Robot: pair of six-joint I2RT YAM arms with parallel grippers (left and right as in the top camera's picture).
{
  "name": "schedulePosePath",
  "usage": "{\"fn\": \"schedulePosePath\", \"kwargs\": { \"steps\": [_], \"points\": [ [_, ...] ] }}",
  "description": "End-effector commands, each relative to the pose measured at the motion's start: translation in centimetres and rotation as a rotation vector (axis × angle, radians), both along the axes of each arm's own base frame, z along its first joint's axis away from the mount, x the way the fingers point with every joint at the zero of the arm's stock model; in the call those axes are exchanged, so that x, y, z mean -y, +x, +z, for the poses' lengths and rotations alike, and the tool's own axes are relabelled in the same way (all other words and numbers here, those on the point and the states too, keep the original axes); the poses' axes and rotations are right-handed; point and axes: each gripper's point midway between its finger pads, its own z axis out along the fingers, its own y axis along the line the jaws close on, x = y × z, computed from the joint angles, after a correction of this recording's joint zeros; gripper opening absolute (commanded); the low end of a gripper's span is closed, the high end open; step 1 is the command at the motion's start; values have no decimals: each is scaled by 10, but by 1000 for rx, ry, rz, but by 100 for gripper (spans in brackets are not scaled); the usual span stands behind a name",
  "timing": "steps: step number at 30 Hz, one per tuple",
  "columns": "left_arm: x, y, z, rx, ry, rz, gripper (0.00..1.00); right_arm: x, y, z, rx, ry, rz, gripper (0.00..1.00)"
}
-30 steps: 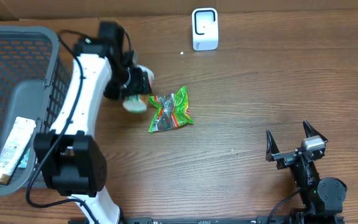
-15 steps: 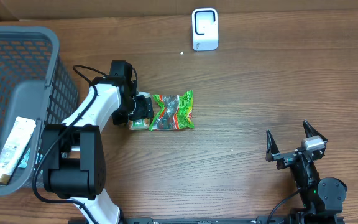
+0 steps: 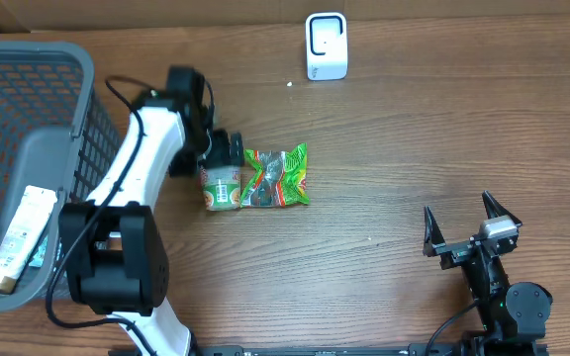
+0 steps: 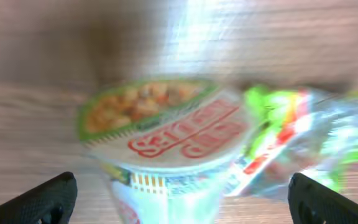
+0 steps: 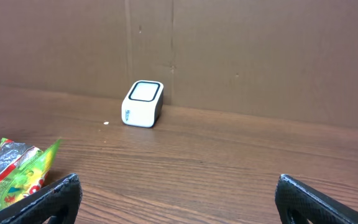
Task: Scan the item barcode
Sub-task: 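Carry the cup noodle out and set it left of the snack bag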
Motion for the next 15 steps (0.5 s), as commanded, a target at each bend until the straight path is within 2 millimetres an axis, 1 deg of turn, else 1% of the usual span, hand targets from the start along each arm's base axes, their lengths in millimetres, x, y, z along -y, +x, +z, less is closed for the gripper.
{"fn": "schedulePosePath", "kwargs": {
  "steps": [1, 2, 4, 5, 6, 8, 10, 11, 12, 14, 15],
  "points": [
    [-2, 28, 56, 120, 35, -38, 100, 1, 0, -2, 3, 6, -9, 100],
    [-3, 33, 72, 144, 40, -36, 100, 1, 0, -2, 3, 6, -9, 100],
    [-4, 39, 114, 206, 49, -32, 100, 1, 0, -2, 3, 6, -9, 100],
    [-5, 40, 129, 230, 50, -30, 100, 1, 0, -2, 3, 6, -9, 100],
    [-6, 40, 149, 262, 53, -27, 100, 1, 0, -2, 3, 6, -9, 100],
    [-15, 37, 196, 346, 93, -9, 100, 1, 0, -2, 3, 6, -9, 100],
    [-26, 32, 222, 392, 136, 16, 100, 1, 0, -2, 3, 6, -9, 100],
    [-37, 26, 238, 416, 167, 47, 100, 1, 0, -2, 3, 6, -9, 100],
    [-44, 22, 245, 426, 182, 66, 100, 1, 0, -2, 3, 6, -9, 100],
    [-74, 3, 266, 438, 210, 167, 100, 1, 0, -2, 3, 6, -9, 100],
    [-83, -3, 269, 434, 212, 202, 100, 1, 0, -2, 3, 6, -9, 100]
  ]
}}
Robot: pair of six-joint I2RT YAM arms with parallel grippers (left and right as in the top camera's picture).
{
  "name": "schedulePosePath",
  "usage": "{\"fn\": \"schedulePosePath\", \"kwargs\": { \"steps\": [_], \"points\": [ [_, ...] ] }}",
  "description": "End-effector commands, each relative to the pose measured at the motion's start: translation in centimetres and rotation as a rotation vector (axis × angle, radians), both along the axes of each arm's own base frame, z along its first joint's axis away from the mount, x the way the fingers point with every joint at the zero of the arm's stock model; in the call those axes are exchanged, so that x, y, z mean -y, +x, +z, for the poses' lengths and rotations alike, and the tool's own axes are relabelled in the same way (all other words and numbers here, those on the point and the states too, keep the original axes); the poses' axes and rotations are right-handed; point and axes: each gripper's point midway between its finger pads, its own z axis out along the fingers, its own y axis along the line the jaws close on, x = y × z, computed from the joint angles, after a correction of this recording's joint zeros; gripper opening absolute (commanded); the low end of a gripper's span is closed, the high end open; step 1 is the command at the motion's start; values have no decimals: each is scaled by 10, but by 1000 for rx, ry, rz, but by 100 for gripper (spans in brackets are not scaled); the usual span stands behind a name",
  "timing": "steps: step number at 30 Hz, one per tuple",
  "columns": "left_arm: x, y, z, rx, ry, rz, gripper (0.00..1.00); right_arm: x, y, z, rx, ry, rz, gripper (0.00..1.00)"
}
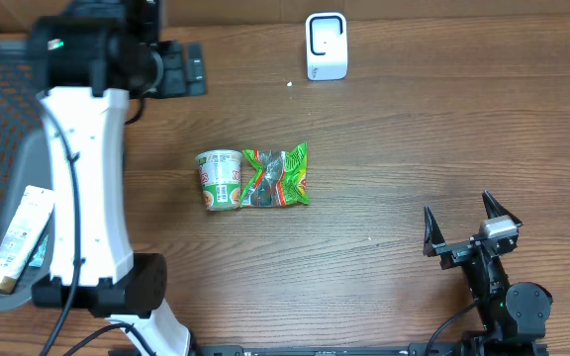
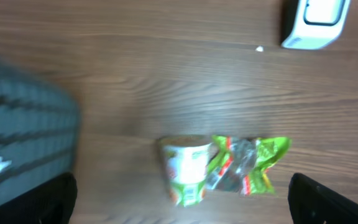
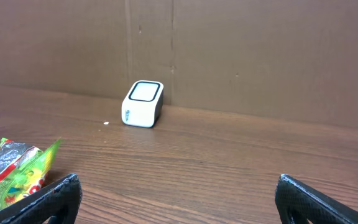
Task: Scan the item barcode
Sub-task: 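Carry the cup noodle out and set it left of the snack bag, then reach the left gripper into the basket and grasp the wipes pack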
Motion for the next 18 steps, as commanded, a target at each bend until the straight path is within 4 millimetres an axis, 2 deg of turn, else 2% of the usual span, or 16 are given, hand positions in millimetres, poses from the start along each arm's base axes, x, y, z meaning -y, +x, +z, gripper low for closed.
{"fn": "schedulePosePath", "kwargs": {
  "steps": [1, 2, 3, 6, 9, 10, 12, 13, 18],
  "points": [
    [-67, -25, 34, 68, 46, 209, 100, 1, 1, -2, 2, 6, -9, 100],
    [-81, -31, 36, 74, 26, 256, 100, 1, 1, -2, 3, 6, -9, 100],
    [-108, -43, 39, 83, -6, 351, 100, 1, 1, -2, 2, 6, -9, 100],
    [-156, -68, 38, 80, -36, 512, 100, 1, 1, -2, 3, 6, -9, 100],
    [-212, -103, 23, 31, -52, 699, 100, 1, 1, -2, 2, 6, -9, 100],
    [-225, -112, 15, 6, -66, 744, 100, 1, 1, -2, 2, 6, -9, 100],
    [-241, -129, -6, -56, -120, 806, 100, 1, 1, -2, 2, 6, -9, 100],
    [-249, -142, -28, -123, -170, 854, 100, 1, 1, -2, 2, 6, -9, 100],
    [-259, -156, -90, -260, -246, 897, 100, 1, 1, -2, 2, 6, -9, 100]
  ]
}}
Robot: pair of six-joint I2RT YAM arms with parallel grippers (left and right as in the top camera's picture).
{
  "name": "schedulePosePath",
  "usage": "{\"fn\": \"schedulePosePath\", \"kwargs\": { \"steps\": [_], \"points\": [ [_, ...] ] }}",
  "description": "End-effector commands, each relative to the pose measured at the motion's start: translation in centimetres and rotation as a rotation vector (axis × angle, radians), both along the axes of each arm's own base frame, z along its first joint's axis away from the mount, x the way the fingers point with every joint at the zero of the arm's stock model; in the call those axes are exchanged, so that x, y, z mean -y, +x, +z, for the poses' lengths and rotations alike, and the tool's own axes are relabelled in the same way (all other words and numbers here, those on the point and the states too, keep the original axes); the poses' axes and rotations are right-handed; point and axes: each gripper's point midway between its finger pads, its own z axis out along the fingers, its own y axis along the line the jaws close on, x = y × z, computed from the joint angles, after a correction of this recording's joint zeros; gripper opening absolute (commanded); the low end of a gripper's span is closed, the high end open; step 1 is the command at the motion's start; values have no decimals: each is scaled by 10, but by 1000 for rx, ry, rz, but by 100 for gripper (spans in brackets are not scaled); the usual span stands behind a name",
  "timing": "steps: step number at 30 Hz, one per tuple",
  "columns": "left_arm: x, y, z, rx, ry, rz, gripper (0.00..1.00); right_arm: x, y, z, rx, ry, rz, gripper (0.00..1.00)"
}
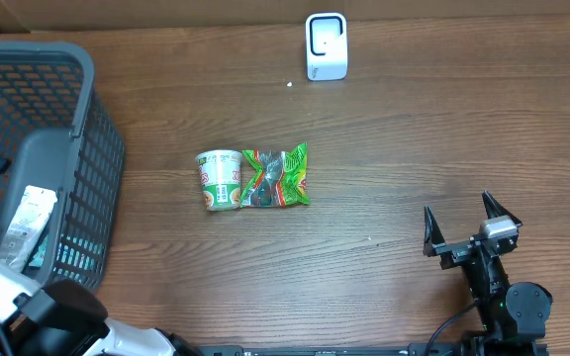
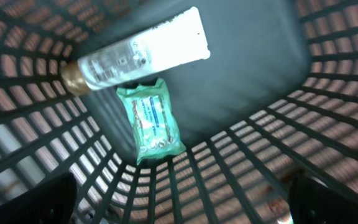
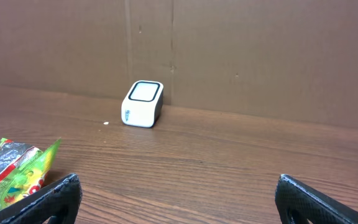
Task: Scan the item barcode
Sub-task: 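Reach the left gripper into the basket and grasp the wipes pack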
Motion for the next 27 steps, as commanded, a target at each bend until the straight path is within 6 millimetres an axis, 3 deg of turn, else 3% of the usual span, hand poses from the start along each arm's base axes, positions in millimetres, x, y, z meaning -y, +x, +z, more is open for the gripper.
{"fn": "schedulePosePath", "kwargs": {
  "steps": [1, 2, 7, 14, 18, 23, 25, 27],
  "points": [
    [6, -1, -34, -22, -85, 2, 100, 1, 1, -2, 2, 6, -9, 100],
    [8, -1, -52, -43, -109, 1, 100, 1, 1, -2, 2, 6, -9, 100],
    [14, -4, -106, -95, -167, 11, 100, 1, 1, -2, 2, 6, -9, 100],
    [31, -22, -188, -167, -226, 33, 98, 1, 1, -2, 2, 6, -9, 100],
    [30, -31, -214, -190, -196, 52, 97, 1, 1, -2, 2, 6, -9, 100],
    [27, -36, -232, -202, -159, 66, 93, 1, 1, -2, 2, 6, -9, 100],
    [27, -36, -233, -199, -155, 67, 87, 1, 1, -2, 2, 6, -9, 100],
    [26, -35, -233, -197, -154, 67, 73, 1, 1, -2, 2, 6, -9, 100]
  ]
}}
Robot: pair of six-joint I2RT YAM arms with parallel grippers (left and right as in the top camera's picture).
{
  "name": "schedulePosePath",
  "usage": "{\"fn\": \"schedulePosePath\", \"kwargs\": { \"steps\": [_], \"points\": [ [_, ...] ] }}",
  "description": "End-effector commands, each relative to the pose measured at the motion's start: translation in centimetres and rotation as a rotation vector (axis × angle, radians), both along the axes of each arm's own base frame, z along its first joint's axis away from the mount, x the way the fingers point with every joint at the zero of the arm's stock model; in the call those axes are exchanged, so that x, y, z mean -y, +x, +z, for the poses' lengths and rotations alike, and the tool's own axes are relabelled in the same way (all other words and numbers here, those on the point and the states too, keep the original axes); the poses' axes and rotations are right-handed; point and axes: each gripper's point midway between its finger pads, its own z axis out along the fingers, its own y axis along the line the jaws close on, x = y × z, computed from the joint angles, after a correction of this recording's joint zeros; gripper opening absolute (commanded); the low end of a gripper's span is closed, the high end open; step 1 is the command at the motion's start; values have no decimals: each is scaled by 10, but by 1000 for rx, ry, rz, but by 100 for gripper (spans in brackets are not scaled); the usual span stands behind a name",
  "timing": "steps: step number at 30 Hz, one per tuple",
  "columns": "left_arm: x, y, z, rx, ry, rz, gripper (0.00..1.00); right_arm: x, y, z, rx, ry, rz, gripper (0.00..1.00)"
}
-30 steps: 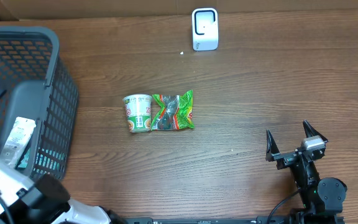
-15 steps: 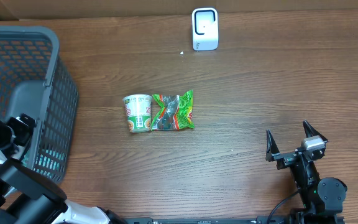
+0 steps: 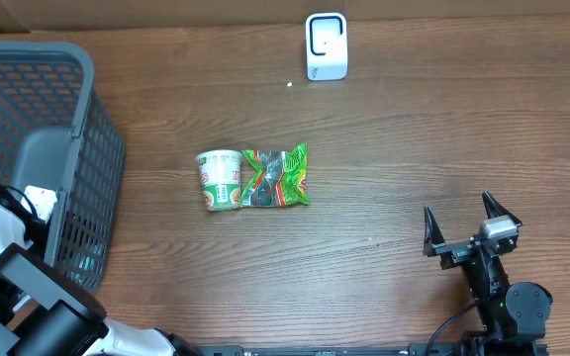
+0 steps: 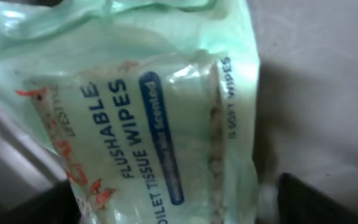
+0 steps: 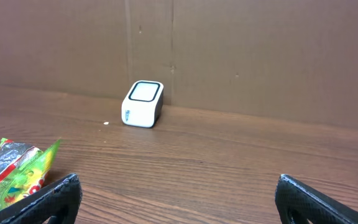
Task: Scan the item barcode
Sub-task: 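Reach the left gripper into the basket and grasp the wipes pack, then carry the green wipes pack out and place it right of the snack bag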
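Observation:
A pale green pack of flushable wipes (image 4: 160, 118) fills the left wrist view, lying on the basket's grey floor. My left gripper (image 4: 179, 205) is open, low over the pack, with a dark fingertip (image 4: 39, 202) at each side of its near end. In the overhead view the left arm (image 3: 3, 247) reaches into the grey basket (image 3: 87, 109). The white scanner (image 3: 326, 45) stands at the table's back edge, and is also seen as the scanner (image 5: 143, 103) in the right wrist view. My right gripper (image 3: 471, 229) rests open at the front right, holding nothing.
A cup noodle (image 3: 220, 180) and a green snack bag (image 3: 277, 176) lie side by side mid-table; the snack bag (image 5: 11, 174) shows at the right wrist view's left edge. A white tube (image 3: 38, 200) lies in the basket. A cardboard wall (image 5: 241, 50) backs the table.
My left gripper, then high above the basket floor with the tube and the wipes pack both in view, is now down close on the wipes pack, still open. The right arm is unchanged.
My left gripper was open at the cup noodle on the table. Then it was high over the table's back left, the cup and snack bag left lying. Then it looked down into the basket, and now it is low over the wipes pack.

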Motion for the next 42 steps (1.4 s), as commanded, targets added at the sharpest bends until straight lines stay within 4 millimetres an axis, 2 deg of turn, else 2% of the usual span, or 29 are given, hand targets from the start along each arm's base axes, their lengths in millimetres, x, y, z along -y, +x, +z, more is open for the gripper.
{"fn": "schedulePosePath", "kwargs": {
  "steps": [1, 3, 5, 8, 11, 12, 16, 19, 20, 21, 22, 23, 24, 25, 26, 29, 32, 35, 36, 37, 39, 42],
  "points": [
    [-1, -1, 1, -8, 24, 6, 58, 1, 0, -2, 2, 6, -9, 100],
    [0, 1, 2, -1, 19, 5, 25, 1, 0, -2, 2, 6, -9, 100],
    [1, 4, 3, 10, 12, 3, 4, 1, 0, -2, 2, 6, -9, 100],
    [-1, 8, 15, 15, 9, 1, 4, 1, 0, -2, 2, 6, -9, 100],
    [-8, 20, 43, 47, 12, -5, 4, 1, 0, -2, 2, 6, -9, 100],
    [-13, 30, 65, 73, 26, -13, 4, 1, 0, -2, 3, 6, -9, 100],
    [-20, 54, 129, 141, 93, -78, 4, 1, 0, -2, 2, 6, -9, 100],
    [-16, 79, 195, 233, 180, -149, 4, 1, 0, -2, 2, 6, -9, 100],
    [-11, 87, 218, 270, 211, -180, 4, 1, 0, -2, 2, 6, -9, 100],
    [3, 101, 251, 333, 256, -248, 4, 1, 0, -2, 2, 6, -9, 100],
    [16, 109, 272, 378, 280, -305, 4, 1, 0, -2, 2, 6, -9, 100],
    [29, 116, 287, 411, 295, -345, 4, 1, 0, -2, 2, 6, -9, 100],
    [51, 125, 307, 457, 310, -409, 4, 1, 0, -2, 2, 6, -9, 100],
    [70, 131, 316, 480, 313, -466, 4, 1, 0, -2, 2, 6, -9, 100],
    [99, 138, 324, 505, 306, -547, 4, 1, 0, -2, 2, 6, -9, 100],
    [192, 157, 320, 528, 226, -799, 4, 1, 0, -2, 3, 6, -9, 100],
    [256, 163, 303, 516, 152, -930, 4, 1, 0, -2, 2, 6, -9, 100],
    [335, 169, 267, 470, 65, -1049, 4, 1, 0, -2, 2, 6, -9, 100],
    [365, 173, 246, 452, 52, -1117, 4, 1, 0, -2, 2, 6, -9, 100],
    [386, 175, 228, 432, 34, -1153, 4, 1, 0, -2, 2, 6, -9, 100],
    [411, 175, 195, 382, 5, -1172, 5, 1, 0, -2, 2, 6, -9, 100],
    [437, 169, 149, 292, -29, -1185, 4, 1, 0, -2, 2, 6, -9, 100]
  ]
}}
